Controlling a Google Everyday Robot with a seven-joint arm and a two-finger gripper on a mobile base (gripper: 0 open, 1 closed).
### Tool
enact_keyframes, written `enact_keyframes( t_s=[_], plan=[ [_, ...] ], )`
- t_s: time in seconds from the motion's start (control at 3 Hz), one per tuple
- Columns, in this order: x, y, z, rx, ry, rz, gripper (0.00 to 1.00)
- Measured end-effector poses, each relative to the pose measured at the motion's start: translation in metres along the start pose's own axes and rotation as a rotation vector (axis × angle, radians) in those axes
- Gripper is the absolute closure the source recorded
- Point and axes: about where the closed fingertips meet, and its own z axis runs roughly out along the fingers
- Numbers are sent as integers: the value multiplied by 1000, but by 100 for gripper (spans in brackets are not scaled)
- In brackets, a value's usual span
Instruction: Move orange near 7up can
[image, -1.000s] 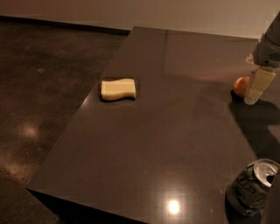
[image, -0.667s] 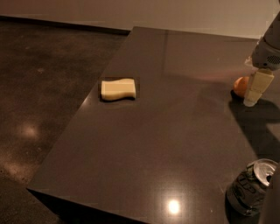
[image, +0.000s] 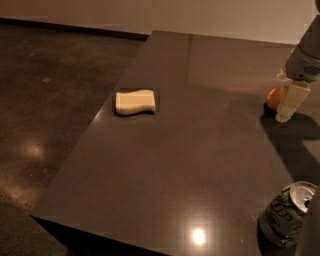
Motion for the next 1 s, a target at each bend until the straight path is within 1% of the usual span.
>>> enact_keyframes(
  t_s=[0.33, 0.67, 1.0],
  plan=[
    [0, 2, 3, -7, 4, -10, 38],
    [1, 4, 5, -11, 7, -13, 68],
    [-2, 7, -3, 1, -1, -17, 92]
  ],
)
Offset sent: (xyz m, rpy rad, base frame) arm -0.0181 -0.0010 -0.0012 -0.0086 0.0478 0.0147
